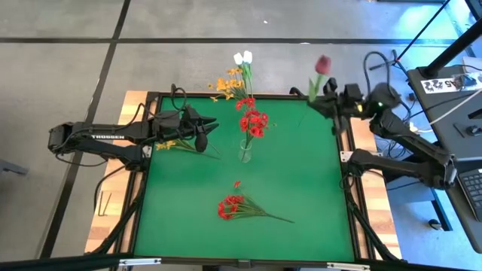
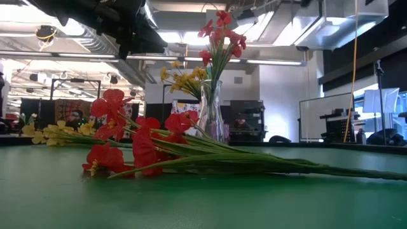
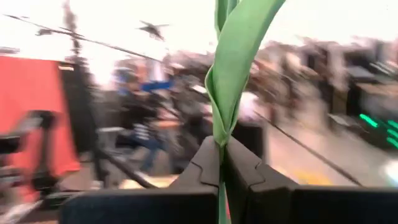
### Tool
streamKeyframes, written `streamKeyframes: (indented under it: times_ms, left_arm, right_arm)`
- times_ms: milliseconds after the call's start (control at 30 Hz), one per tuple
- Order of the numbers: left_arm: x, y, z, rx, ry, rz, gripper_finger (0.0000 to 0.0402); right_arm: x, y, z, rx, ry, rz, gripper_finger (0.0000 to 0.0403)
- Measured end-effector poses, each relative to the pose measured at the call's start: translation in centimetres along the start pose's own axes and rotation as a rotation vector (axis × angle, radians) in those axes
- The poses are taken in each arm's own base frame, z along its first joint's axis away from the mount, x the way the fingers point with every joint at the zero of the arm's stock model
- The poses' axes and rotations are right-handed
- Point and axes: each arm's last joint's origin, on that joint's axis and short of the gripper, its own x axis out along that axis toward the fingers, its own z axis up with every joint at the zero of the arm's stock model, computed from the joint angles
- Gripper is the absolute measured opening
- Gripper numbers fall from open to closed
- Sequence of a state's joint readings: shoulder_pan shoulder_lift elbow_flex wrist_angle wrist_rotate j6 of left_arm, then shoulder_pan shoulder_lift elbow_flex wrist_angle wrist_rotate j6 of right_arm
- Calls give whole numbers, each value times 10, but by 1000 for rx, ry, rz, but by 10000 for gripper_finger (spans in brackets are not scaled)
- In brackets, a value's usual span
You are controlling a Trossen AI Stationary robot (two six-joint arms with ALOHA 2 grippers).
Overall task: Sort flowers into vase by color
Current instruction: Put the right red tulip into the transparent vase
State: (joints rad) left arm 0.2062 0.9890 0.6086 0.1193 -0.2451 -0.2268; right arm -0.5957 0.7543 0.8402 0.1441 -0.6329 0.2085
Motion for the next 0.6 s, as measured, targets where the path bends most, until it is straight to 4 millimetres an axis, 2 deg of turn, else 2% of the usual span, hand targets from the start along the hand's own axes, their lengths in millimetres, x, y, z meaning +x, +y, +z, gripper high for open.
streamKeyframes:
  times_ms: [67,167,267,433,600]
  left_arm:
    - [0,0,0,-1,-1,0,112]
    - [0,0,0,0,-3,11,112]
    - [0,2,-1,3,0,44,112]
    - [0,2,-3,8,18,61,112]
    - [0,2,-3,6,19,61,112]
  right_arm:
    - [6,11,2,-19,-37,83,1]
    - [19,24,-3,-60,-40,107,1]
    - [37,33,-13,-90,-32,95,0]
    - [70,57,-28,-155,-69,215,0]
    - [100,71,-50,-251,-81,169,0]
